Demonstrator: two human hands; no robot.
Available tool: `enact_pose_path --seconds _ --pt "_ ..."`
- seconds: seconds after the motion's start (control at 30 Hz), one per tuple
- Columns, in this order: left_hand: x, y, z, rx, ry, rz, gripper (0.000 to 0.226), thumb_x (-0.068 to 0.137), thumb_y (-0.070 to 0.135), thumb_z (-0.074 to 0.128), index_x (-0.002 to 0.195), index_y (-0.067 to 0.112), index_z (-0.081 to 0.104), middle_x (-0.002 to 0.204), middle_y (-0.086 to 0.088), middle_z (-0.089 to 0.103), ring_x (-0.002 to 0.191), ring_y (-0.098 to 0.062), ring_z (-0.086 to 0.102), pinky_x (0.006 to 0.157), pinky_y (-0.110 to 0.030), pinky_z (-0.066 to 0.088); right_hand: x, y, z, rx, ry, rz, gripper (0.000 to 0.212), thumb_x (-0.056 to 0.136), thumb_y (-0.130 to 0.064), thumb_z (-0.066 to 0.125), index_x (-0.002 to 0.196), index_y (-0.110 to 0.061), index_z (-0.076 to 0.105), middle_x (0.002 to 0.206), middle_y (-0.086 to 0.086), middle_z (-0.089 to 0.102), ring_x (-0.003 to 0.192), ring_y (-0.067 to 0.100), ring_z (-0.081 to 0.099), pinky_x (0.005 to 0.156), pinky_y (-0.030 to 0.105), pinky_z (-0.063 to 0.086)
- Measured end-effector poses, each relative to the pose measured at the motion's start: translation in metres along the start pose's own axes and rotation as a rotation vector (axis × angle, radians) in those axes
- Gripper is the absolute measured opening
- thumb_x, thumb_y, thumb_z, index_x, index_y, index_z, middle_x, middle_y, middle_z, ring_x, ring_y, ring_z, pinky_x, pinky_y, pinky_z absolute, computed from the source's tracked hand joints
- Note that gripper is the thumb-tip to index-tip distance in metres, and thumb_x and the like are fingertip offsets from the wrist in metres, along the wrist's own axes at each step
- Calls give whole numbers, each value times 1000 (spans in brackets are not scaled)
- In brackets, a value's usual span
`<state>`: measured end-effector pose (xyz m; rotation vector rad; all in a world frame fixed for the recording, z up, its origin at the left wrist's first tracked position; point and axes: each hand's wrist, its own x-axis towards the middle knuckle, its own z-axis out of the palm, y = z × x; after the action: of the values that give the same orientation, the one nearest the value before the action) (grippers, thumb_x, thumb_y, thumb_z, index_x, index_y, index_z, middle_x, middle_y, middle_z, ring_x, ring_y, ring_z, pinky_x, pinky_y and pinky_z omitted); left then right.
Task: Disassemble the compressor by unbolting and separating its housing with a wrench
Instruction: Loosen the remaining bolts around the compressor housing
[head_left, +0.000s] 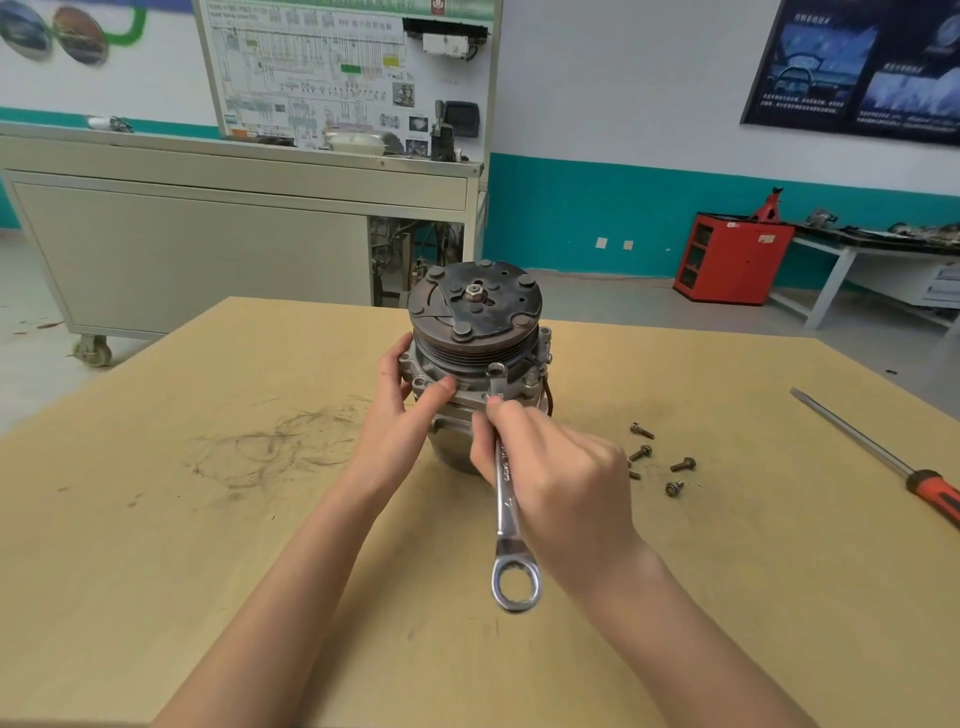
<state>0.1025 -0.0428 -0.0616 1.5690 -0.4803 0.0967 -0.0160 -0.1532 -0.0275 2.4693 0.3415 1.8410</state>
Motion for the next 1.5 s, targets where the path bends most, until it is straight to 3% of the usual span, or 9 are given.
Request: enact_pose_path --seconds 0.43,0.57,0.67,0.83,0.97,1.13,1.3,1.4,1.5 --pt "2 -2 0 -32 3 6 74 78 44 58 145 31 29 134 7 52 120 -5 52 94 -20 42 -19 -5 6 230 -14 180 17 87 -13 59 78 -4 70 60 1 62 47 13 56 42 27 49" --pt "1 -5 -2 -45 -7 5 70 85 40 60 146 32 28 137 9 51 122 0 49 95 -16 41 -26 19 0 849 -91 584 10 84 -9 66 87 -11 74 79 -1 73 69 8 68 69 15 53" --pt "2 -4 -2 -46 -12 -7 67 85 42 60 144 36 27 130 23 49 118 10 46 89 -10 39 -12 61 -2 1396 -336 941 26 84 3 60 82 -17 76 71 4 70 67 15 67 66 23 55" --pt "1 -4 -2 -47 -20 -6 68 88 43 60 146 36 25 138 14 47 125 2 45 90 -12 37 28 108 23 1652 -679 1207 11 72 -2 65 75 -11 71 58 3 60 51 10 54 50 20 47" --pt "0 -4 -2 -31 -15 -3 64 93 36 57 148 33 24 140 12 46 126 0 44 89 -11 37 34 109 41 1645 -651 1300 13 72 -3 62 84 -7 61 57 2 58 50 9 53 50 18 47" --pt "1 -4 -1 -25 -6 2 63 94 33 57 148 33 24 139 13 46 124 3 44 87 -7 37 28 103 29 1479 -415 1089 6 81 -8 61 85 -6 64 63 2 65 60 13 60 57 21 51" --pt "1 -5 -2 -12 -5 -5 64 94 34 57 148 33 24 139 14 46 123 4 45 84 -5 38 16 71 1 957 119 516 10 90 -17 62 79 -18 63 67 -3 68 61 13 66 57 24 54" --pt "1 -3 -1 -16 -3 1 64 93 32 58 148 30 25 141 8 47 125 1 45 92 -6 40 12 52 -4 464 129 58 27 88 -24 62 78 0 72 73 8 68 65 15 63 60 24 51" --pt "0 -2 -1 -21 -2 10 64 93 29 58 148 26 26 141 2 48 128 -8 46 109 -32 38 4 39 -1 257 114 -212 31 84 -24 66 79 6 74 87 20 72 74 25 71 71 25 56"
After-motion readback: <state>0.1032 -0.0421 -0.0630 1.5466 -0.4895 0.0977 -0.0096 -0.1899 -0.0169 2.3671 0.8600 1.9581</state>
